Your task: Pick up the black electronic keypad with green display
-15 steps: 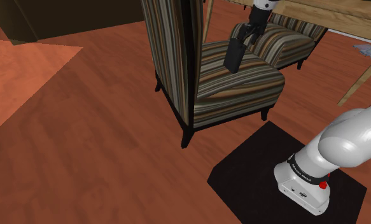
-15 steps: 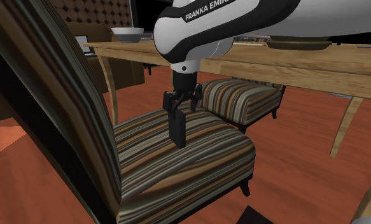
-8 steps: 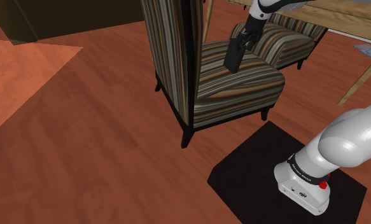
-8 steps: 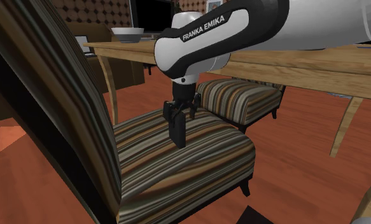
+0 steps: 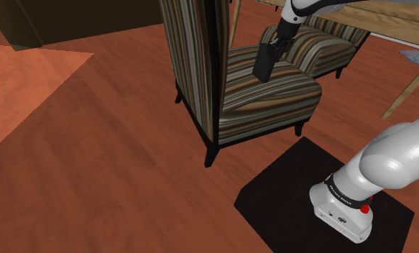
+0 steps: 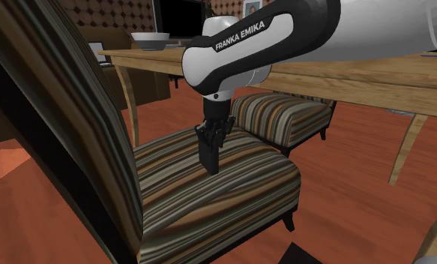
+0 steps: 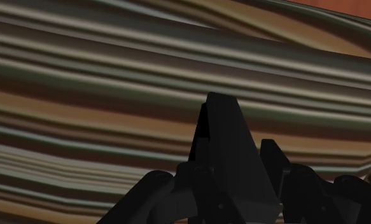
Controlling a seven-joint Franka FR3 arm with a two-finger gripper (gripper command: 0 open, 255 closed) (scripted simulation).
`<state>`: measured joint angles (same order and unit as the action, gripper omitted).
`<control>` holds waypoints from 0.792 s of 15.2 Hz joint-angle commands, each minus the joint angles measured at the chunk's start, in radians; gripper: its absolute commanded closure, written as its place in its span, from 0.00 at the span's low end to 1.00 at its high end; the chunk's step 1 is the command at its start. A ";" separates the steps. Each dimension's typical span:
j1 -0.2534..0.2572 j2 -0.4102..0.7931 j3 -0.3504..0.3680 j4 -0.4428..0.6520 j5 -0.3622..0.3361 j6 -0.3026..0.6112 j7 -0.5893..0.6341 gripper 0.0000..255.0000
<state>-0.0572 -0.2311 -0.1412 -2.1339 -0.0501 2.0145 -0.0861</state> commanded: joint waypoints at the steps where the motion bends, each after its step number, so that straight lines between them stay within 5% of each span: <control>1: 0.000 0.001 0.000 -0.001 0.000 0.000 0.000 1.00; 12: 0.001 -0.007 0.002 0.112 0.001 -0.119 -0.003 1.00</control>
<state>-0.0556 -0.2355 -0.1387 -2.0344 -0.0486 1.9091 -0.0879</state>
